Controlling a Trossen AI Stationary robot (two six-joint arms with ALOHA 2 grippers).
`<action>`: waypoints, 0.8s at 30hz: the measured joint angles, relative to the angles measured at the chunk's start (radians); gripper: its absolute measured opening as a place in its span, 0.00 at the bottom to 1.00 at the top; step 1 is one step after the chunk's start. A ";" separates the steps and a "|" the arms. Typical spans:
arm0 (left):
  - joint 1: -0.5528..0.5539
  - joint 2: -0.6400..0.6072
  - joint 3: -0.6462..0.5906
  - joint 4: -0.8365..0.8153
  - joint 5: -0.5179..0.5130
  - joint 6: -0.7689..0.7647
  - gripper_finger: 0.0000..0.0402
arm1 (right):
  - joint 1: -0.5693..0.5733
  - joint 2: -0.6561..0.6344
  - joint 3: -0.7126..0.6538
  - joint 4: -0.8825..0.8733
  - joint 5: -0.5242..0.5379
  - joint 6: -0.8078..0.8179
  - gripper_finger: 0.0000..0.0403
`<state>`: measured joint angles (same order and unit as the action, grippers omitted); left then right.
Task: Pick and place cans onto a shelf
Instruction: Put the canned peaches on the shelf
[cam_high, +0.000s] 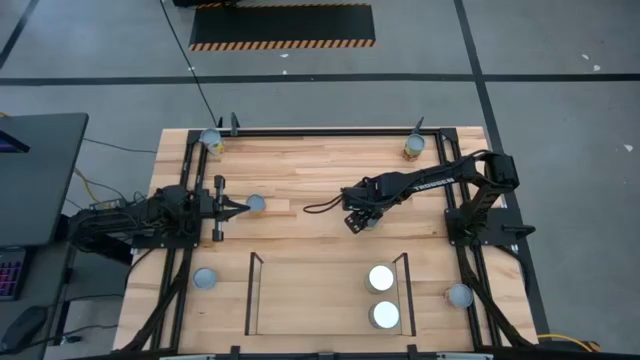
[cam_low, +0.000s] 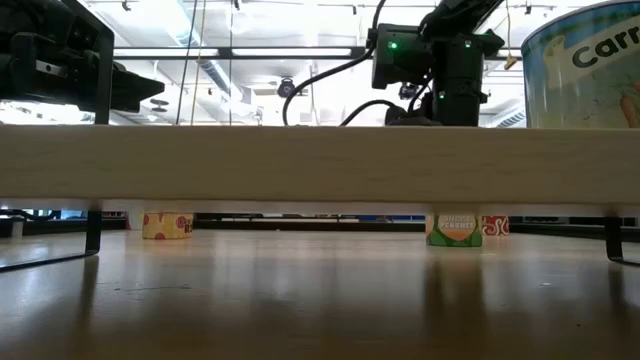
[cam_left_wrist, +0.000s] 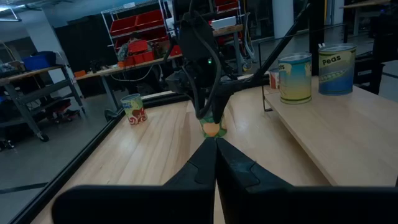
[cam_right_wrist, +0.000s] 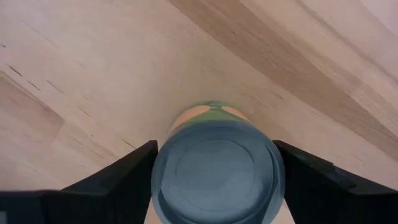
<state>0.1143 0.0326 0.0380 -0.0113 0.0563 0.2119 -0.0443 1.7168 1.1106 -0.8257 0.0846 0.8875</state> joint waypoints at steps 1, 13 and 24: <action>0.000 0.000 0.000 0.000 0.000 0.000 0.03 | 0.003 0.001 0.007 -0.003 0.000 0.000 0.74; 0.000 0.000 0.000 0.000 0.000 0.000 0.03 | 0.214 0.001 0.327 -0.087 0.019 0.097 0.74; 0.000 0.000 0.000 0.000 0.000 0.000 0.03 | 0.413 0.141 0.535 -0.141 0.010 0.277 0.74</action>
<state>0.1144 0.0326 0.0380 -0.0116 0.0561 0.2122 0.3682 1.8574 1.6452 -0.9669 0.0948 1.1642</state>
